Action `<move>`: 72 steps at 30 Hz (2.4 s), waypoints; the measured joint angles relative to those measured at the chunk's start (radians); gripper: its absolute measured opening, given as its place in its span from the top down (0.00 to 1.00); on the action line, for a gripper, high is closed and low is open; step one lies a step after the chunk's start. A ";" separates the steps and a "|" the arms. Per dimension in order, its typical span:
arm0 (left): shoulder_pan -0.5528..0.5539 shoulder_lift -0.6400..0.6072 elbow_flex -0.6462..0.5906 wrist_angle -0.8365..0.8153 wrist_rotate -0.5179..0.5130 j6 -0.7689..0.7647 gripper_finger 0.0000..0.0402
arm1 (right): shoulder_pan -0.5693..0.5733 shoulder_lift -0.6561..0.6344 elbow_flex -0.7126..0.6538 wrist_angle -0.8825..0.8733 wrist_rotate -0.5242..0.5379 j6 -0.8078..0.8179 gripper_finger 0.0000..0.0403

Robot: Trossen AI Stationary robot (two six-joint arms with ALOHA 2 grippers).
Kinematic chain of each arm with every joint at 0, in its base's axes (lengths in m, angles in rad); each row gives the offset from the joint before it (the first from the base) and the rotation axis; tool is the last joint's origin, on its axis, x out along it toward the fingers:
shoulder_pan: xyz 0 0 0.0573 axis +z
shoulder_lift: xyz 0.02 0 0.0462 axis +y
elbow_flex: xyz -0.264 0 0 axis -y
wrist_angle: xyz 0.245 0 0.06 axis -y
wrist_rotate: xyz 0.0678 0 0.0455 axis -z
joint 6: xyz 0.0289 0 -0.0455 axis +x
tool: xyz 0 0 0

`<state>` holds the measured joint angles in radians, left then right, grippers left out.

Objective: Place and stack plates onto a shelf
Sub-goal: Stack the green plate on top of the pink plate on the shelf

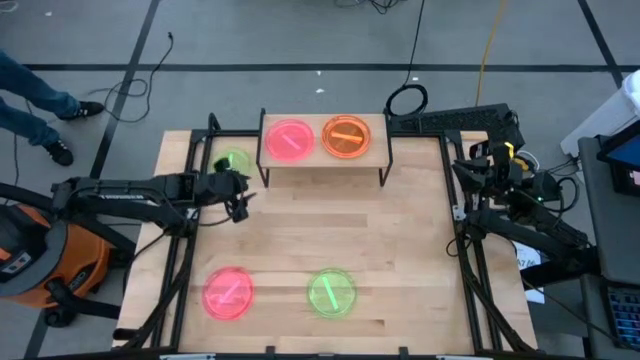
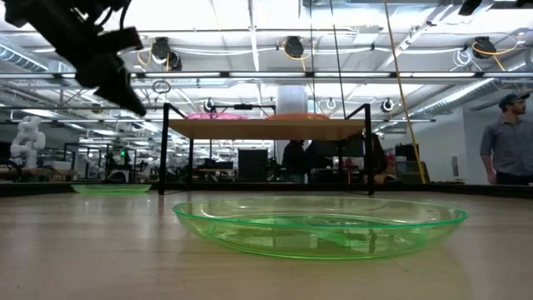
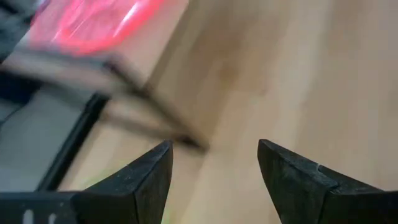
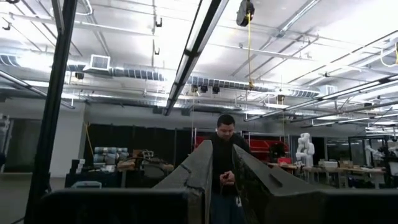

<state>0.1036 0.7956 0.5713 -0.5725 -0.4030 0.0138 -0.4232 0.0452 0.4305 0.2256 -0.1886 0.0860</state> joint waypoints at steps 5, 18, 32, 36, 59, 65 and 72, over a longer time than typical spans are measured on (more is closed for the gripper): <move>0.010 0.054 -0.001 -0.029 -0.125 -0.069 0.40 | 0.000 0.000 0.000 0.001 0.000 0.000 0.88; 0.206 0.414 -0.003 -0.046 -0.173 -0.206 0.40 | 0.000 0.000 0.000 0.002 0.001 0.011 0.88; 0.406 0.609 -0.002 0.031 -0.173 -0.100 0.40 | 0.000 0.000 0.000 0.002 0.001 0.011 0.88; 0.431 0.613 -0.002 0.029 -0.173 -0.077 0.40 | 0.000 0.000 0.000 0.002 0.001 0.011 0.88; 0.441 0.610 -0.043 0.067 -0.076 -0.106 0.56 | 0.000 0.000 0.000 0.001 0.000 0.045 0.88; 0.441 0.611 -0.051 0.062 -0.077 -0.110 0.71 | 0.000 0.000 0.000 0.001 0.000 0.045 0.88; 0.426 0.613 -0.053 0.040 -0.084 -0.136 0.83 | 0.000 0.000 0.000 0.001 0.000 0.045 0.88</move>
<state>0.5294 1.4082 0.5179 -0.5330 -0.4867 -0.1220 -0.4234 0.0448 0.4309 0.2268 -0.1883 0.1310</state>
